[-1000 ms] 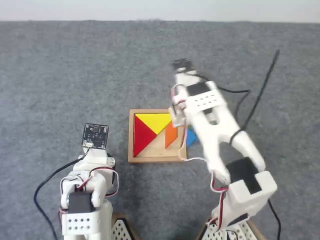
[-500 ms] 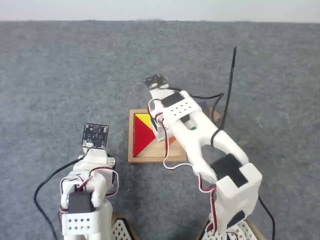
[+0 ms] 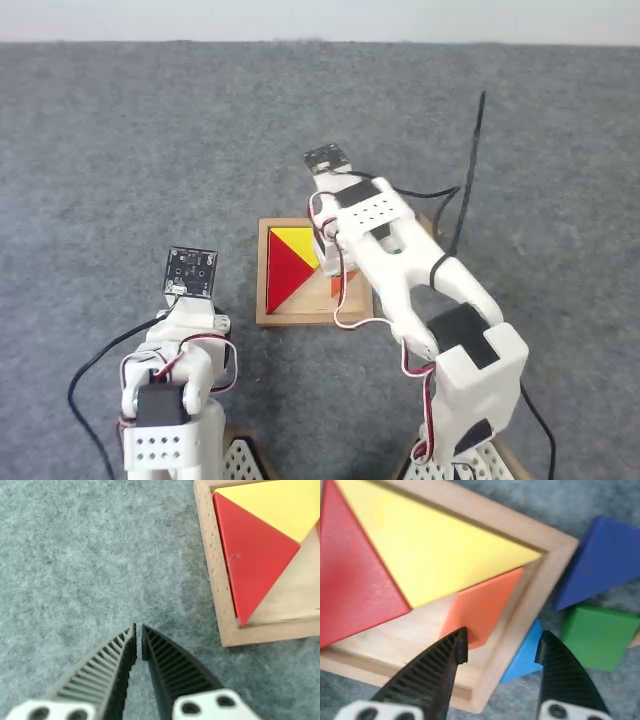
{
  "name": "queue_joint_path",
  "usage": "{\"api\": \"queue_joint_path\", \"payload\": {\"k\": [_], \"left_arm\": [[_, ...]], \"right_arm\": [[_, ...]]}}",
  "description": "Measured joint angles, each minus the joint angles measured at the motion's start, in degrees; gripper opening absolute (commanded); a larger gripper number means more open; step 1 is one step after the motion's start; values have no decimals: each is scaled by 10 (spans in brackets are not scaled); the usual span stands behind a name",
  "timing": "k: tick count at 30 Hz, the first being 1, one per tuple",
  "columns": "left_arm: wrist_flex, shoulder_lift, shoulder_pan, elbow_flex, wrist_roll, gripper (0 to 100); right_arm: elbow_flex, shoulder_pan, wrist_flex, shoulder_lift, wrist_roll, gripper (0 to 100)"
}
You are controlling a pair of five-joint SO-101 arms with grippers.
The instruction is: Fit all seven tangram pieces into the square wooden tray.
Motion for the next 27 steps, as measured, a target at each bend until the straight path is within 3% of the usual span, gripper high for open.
{"api": "queue_joint_path", "payload": {"k": [11, 18, 27], "left_arm": [[0, 0, 0, 0, 0, 21], [0, 0, 1, 0, 0, 21], [0, 0, 1, 0, 0, 21]], "right_arm": [[0, 16, 0, 0, 0, 220], [-1, -71, 0, -18, 0, 220], [-16, -29, 0, 25, 6, 220]]}}
